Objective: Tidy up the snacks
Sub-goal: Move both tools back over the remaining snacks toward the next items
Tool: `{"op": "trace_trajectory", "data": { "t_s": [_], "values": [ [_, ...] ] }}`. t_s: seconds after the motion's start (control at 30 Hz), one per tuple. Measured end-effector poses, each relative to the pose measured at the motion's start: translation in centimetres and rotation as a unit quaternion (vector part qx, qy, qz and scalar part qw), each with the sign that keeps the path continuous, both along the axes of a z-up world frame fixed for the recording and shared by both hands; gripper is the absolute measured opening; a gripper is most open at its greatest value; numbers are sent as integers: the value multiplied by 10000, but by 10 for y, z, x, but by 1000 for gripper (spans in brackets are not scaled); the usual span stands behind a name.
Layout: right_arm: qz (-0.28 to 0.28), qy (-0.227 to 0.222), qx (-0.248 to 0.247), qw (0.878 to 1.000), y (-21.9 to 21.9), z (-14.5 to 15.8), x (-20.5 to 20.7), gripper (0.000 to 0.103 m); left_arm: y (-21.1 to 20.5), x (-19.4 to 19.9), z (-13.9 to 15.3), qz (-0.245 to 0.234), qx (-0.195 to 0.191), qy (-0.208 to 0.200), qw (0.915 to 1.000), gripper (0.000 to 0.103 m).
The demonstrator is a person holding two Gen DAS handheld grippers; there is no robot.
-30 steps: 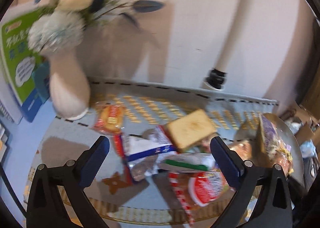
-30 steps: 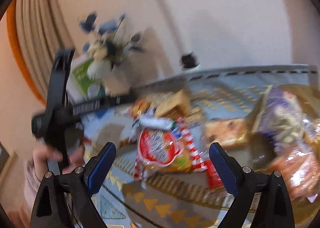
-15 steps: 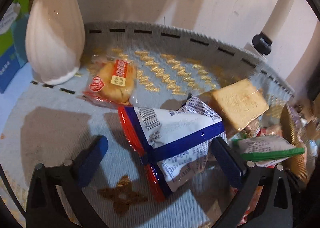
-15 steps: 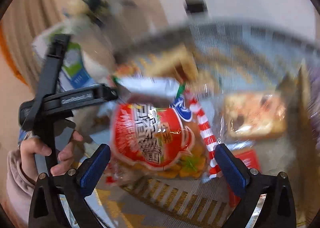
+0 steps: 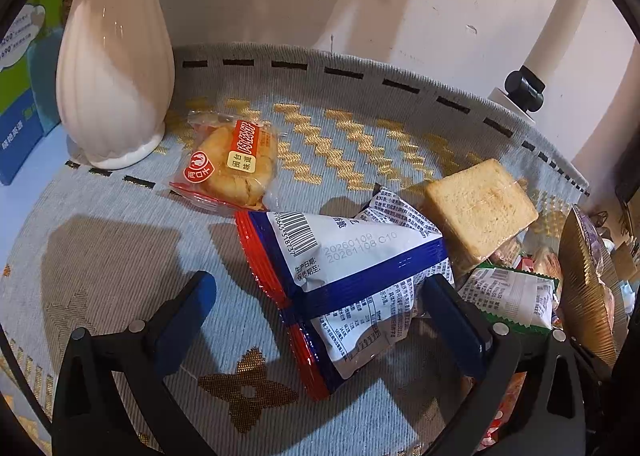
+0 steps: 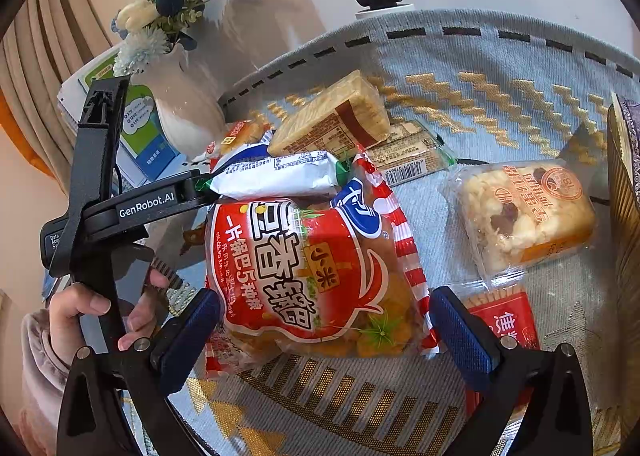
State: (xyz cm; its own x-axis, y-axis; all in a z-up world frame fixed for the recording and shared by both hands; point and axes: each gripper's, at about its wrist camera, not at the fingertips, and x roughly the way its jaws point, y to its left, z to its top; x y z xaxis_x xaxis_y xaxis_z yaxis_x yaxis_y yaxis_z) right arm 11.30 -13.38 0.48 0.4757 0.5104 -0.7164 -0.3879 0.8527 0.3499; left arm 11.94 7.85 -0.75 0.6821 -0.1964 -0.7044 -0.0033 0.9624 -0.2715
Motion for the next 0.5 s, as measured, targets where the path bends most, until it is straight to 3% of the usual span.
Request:
{"op": "trace_trajectory", "data": {
  "t_s": [0.5],
  "values": [
    [3, 1, -14, 10000, 1, -1, 1, 103, 0, 1, 0, 1, 0, 2, 10000, 103]
  ]
}}
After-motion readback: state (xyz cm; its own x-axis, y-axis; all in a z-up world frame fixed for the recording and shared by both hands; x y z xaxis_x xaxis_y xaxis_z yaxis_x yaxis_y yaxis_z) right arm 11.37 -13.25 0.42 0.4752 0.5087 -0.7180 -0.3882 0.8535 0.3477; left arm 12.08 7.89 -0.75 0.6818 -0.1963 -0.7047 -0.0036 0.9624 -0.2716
